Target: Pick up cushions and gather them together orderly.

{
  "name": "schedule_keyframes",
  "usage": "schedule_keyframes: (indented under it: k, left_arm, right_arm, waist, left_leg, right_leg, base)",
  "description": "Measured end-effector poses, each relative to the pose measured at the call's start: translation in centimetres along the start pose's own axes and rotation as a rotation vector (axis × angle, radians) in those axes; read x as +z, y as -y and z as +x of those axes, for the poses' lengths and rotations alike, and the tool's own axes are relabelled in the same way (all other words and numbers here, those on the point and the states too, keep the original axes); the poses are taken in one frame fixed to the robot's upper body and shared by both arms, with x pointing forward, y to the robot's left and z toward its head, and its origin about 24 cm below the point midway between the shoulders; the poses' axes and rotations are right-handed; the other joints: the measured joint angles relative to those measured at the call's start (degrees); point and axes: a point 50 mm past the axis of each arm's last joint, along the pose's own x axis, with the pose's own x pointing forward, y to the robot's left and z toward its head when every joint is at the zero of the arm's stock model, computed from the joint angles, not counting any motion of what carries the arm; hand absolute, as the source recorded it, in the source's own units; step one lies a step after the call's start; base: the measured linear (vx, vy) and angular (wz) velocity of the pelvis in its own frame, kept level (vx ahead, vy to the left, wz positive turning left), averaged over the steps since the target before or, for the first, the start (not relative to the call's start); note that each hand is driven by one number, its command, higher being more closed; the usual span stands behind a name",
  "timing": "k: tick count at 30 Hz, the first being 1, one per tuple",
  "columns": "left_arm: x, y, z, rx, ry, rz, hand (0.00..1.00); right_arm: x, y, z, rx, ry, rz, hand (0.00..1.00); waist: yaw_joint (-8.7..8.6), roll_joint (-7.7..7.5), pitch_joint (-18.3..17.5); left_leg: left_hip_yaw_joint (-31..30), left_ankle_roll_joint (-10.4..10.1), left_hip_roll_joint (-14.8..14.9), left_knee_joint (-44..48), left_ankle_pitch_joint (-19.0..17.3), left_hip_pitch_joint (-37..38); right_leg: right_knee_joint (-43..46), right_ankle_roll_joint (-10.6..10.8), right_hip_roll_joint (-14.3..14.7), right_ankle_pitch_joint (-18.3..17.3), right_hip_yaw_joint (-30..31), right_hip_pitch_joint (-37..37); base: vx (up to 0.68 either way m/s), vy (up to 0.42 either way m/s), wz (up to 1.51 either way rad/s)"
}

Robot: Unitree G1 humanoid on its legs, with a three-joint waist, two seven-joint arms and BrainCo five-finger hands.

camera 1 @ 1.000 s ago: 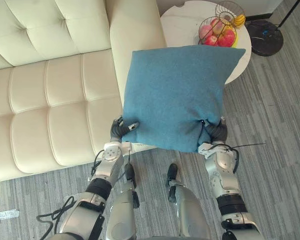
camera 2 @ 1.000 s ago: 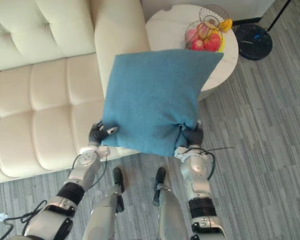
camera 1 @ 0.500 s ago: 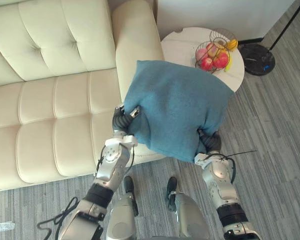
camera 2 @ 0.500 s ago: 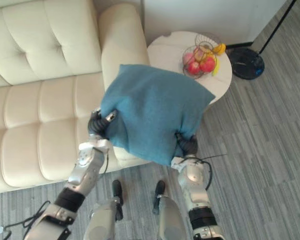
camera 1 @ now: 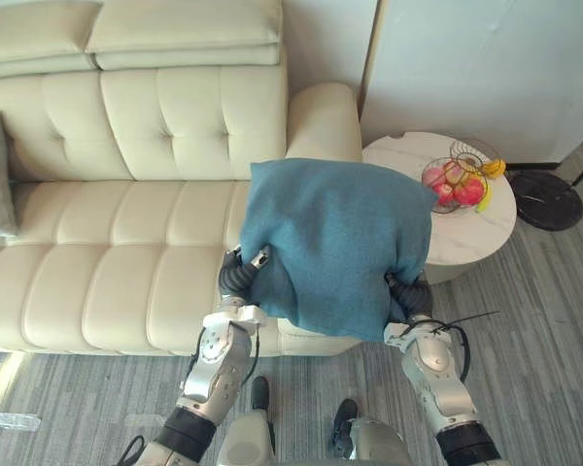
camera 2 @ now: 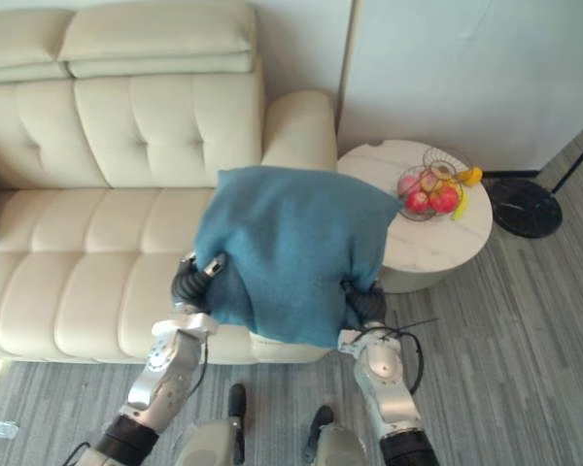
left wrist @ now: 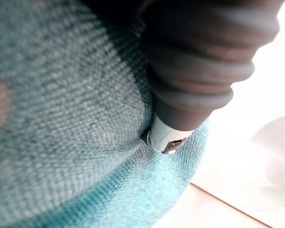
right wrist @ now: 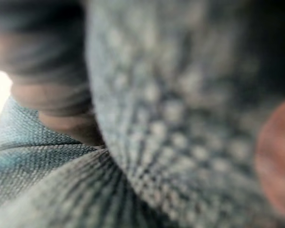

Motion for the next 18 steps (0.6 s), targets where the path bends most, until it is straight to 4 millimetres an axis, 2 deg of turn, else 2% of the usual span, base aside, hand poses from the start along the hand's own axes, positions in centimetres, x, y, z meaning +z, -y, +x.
schedule_keyframes:
  k: [3,10,11,12,14,16,17,18]
  left_arm:
    - [-0.4,-0.1,-0.7,0.006,-0.012,-0.009,1.0]
    - [-0.9,0.0,-1.2,0.005,-0.026,0.002,1.0]
    - [-1.0,0.1,-1.3,0.01,-0.028,-0.008,1.0]
    - [-1.1,0.1,-1.3,0.013,-0.03,-0.014,1.0]
    - [-1.3,0.0,-1.6,0.023,-0.037,-0.019,1.0]
    - [-1.8,-0.6,-2.3,0.052,-0.059,-0.02,1.0]
    - [-1.8,-0.7,-2.4,0.056,-0.062,-0.02,1.0]
    - [-1.9,-0.7,-2.5,0.059,-0.065,-0.022,1.0]
  right_arm:
    - [0.0,0.2,-0.8,-0.004,0.001,0.006,1.0]
    - [-0.1,0.3,-0.8,-0.007,-0.005,0.005,1.0]
    - [-0.1,0.3,-0.8,-0.01,-0.004,0.004,1.0]
    - [-0.1,0.3,-0.8,-0.011,-0.005,0.004,1.0]
    - [-0.1,0.3,-0.8,-0.014,-0.003,0.004,1.0]
    - [0.1,0.1,-0.5,-0.006,0.009,-0.017,1.0]
    - [0.2,0.1,-0.4,-0.003,0.014,-0.026,1.0]
    - [0.4,0.0,-0.2,0.0,0.023,-0.032,1.0]
  waist:
    - [0.0,-0.05,-1.67]
    - [0.1,0.49,-3.42]
    - [-0.25,0.69,-3.8]
    - [-0.35,0.33,-3.88]
    - [-0.3,0.47,-4.11]
    - [-0.31,1.31,-4.96]
    - [-0.37,1.51,-5.09]
    - [-0.46,1.74,-5.24]
  left_leg:
    - [0.06,0.61,-0.5,-2.01,0.46,2.03]
    - [-0.17,1.1,-1.34,-2.06,0.8,1.53]
    - [3.81,4.05,-0.76,-1.97,-1.03,0.57]
    - [10.79,4.82,0.96,0.94,-3.55,-0.68]
    - [15.56,4.91,3.31,3.23,-4.61,-1.38]
    - [17.53,4.43,7.17,2.71,-4.28,-1.3]
    - [17.57,4.24,7.78,2.73,-4.16,-1.36]
    - [17.56,3.43,9.21,3.2,-3.65,-1.55]
  right_leg:
    - [-0.51,0.54,-0.17,-0.19,0.17,1.62]
    - [1.62,0.78,-1.69,-0.45,-1.35,1.94]
    - [1.4,0.5,-3.1,-0.22,-3.92,1.84]
    - [1.31,0.5,-4.29,0.03,-4.87,1.82]
    - [1.26,0.85,-5.33,0.32,-5.46,1.9]
    - [0.4,2.93,-7.12,1.8,-5.45,1.84]
    - [0.3,3.55,-7.66,2.18,-5.42,1.82]
    - [-0.14,5.38,-9.27,3.28,-5.13,1.87]
  base:
    - [0.03,0.024,0.11]
    - [0.01,0.008,0.16]
    - [-0.02,0.088,0.55]
    - [0.0,0.116,0.55]
    - [0.02,0.128,0.29]
    - [0.02,0.276,0.11]
    - [0.01,0.298,0.06]
    - [0.0,0.266,0.07]
